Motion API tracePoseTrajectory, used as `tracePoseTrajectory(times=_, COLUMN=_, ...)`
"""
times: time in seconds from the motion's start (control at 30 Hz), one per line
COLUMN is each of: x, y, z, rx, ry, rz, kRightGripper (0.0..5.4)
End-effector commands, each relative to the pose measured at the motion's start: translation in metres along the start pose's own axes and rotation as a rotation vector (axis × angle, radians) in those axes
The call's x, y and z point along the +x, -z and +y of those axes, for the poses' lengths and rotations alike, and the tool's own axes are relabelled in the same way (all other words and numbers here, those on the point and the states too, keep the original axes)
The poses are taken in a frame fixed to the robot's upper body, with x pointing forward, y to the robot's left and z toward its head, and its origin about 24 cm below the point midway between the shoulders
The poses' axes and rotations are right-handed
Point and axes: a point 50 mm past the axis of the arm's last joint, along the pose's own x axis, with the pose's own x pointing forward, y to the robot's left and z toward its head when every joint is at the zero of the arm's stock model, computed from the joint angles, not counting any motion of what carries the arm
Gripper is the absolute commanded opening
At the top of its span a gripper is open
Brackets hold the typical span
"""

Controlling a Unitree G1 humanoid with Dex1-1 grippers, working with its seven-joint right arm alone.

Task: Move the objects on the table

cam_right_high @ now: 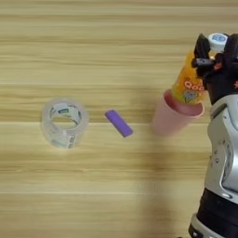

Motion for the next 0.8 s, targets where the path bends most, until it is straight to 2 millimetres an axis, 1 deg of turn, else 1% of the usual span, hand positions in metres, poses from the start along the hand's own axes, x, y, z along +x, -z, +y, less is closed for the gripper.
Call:
tracePoseTrajectory(times=0.03, x=0.005, y=-0.027, z=0.001, rx=-0.027, ry=0.0, rz=-0.13, kRightGripper=1.8)
tracePoseTrajectory(times=0.8, x=0.004, y=-0.004, z=-0.006, rx=-0.034, ry=0.034, rz=-0.03, kRightGripper=1.8)
